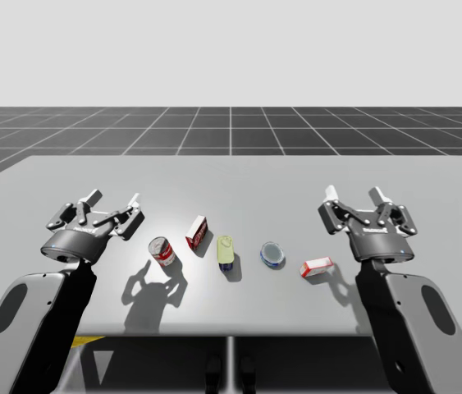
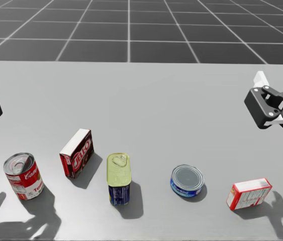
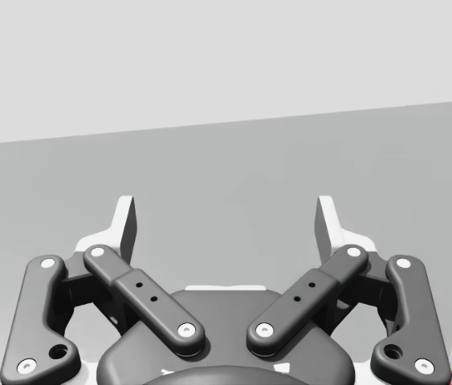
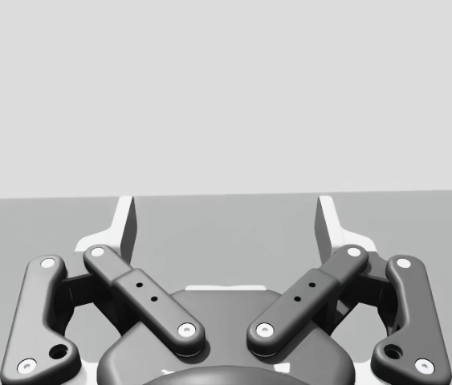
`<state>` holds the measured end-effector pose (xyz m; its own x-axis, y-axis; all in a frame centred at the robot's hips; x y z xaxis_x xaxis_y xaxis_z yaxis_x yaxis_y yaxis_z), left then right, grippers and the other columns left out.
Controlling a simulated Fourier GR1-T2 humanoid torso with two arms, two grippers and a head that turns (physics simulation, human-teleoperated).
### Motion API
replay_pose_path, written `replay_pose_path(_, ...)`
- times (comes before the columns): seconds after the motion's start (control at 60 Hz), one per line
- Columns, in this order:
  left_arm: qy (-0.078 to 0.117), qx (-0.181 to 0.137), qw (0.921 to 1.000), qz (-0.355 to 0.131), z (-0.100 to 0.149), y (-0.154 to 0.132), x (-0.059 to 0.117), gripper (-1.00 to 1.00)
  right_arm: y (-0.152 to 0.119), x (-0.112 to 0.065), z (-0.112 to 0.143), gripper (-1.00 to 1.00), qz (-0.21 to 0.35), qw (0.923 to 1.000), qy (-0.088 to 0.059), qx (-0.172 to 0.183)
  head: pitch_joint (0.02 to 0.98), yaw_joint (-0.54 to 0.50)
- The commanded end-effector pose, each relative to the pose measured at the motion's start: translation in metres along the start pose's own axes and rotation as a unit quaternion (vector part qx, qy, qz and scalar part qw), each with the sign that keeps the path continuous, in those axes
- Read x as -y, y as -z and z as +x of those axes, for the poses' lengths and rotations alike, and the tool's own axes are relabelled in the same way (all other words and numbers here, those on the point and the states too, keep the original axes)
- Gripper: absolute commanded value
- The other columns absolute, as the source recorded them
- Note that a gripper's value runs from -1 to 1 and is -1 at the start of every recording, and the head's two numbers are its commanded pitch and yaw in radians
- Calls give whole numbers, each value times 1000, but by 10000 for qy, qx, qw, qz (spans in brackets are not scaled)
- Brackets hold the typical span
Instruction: Pick up the gelatin box and lift it.
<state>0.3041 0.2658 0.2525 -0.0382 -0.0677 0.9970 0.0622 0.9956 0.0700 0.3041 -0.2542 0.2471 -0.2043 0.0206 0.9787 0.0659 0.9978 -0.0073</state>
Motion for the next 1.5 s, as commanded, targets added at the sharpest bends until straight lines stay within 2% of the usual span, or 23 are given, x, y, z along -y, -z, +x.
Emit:
replay_pose_path(0.017, 8, -9, 10000, -31, 0, 0, 1, -1000, 1, -2, -3, -1000, 22, 10000, 10, -40, 742, -113)
replay_pose_path(0.15, 11, -8, 10000, -78, 0, 0, 2, -1000, 1, -4, -4, -1000, 7, 10000, -5, -58, 812, -230)
replay_pose_path(0.233, 12, -13, 9999, -105, 0, 1, 3, -1000, 1, -4, -4, -1000, 17, 10000, -69, -34, 842, -300)
replay_pose_path(0.533, 26, -36, 9999, -148, -2, 2, 5, -1000, 0, -2, -1, -1000, -10, 10000, -26, -62, 883, -387)
replay_pose_path(0.633, 18, -42, 9999, -153, -2, 2, 5, -1000, -4, 1, 8, -1000, 15, 9998, 106, -150, 882, -391)
replay_pose_path(0.7, -4, -51, 9999, -141, -2, 1, 5, -1000, -12, 4, 16, -1000, 139, 9990, 347, -260, 879, -392)
replay_pose_path(0.783, -18, -55, 9999, -137, -2, 0, 6, -1000, -26, 2, 22, -1000, 180, 9986, 358, -349, 878, -394)
replay_pose_path(0.85, -26, -58, 9999, -137, -2, 0, 6, -1000, -38, 2, 23, -1000, 177, 9991, 148, -353, 879, -395)
replay_pose_path(0.9, -35, -58, 9999, -143, -1, 0, 6, -1000, -52, 2, 24, -1000, 233, 9986, 130, -459, 879, -393)
replay_pose_path(0.95, -37, -60, 9999, -146, -1, 0, 5, -1000, -66, 2, 23, -1000, 309, 9981, 30, -531, 878, -393)
replay_pose_path(1.033, -42, -61, 9999, -149, -1, 0, 6, -1000, -82, 1, 21, -1000, 388, 9972, -49, -635, 879, -394)
replay_pose_path(1.183, -43, -61, 9998, -157, -1, -1, 6, -1000, -111, 5, 18, -1000, 397, 9968, -109, -688, 876, -399)
replay_pose_path(1.233, -33, -61, 9999, -150, -1, 0, 6, -1000, -118, 5, 16, -1000, 440, 9960, -39, -778, 875, -398)
replay_pose_path(1.267, -26, -68, 9999, -144, -1, 0, 6, -1000, -124, 5, 14, -1000, 458, 9959, -105, -777, 875, -397)
replay_pose_path(1.333, -23, -79, 9999, -139, -2, 0, 6, -1000, -132, 3, 8, -1000, 532, 9944, -74, -910, 875, -397)
replay_pose_path(1.367, -19, -86, 9999, -138, -2, 0, 6, -1000, -138, 3, 3, -1000, 552, 9930, -139, -1033, 876, -398)
replay_pose_path(1.433, -14, -93, 9999, -139, -2, 0, 6, -1000, -144, 3, -3, -1000, 692, 9902, -32, -1208, 876, -399)
replay_pose_path(1.467, -10, -96, 9998, -145, -2, 0, 7, -1000, -147, 3, -8, -1000, 702, 9900, -148, -1218, 876, -401)
replay_pose_path(1.5, -7, -95, 9998, -147, -3, 0, 7, -1000, -150, 2, -11, -1000, 736, 9891, -133, -1272, 875, -401)
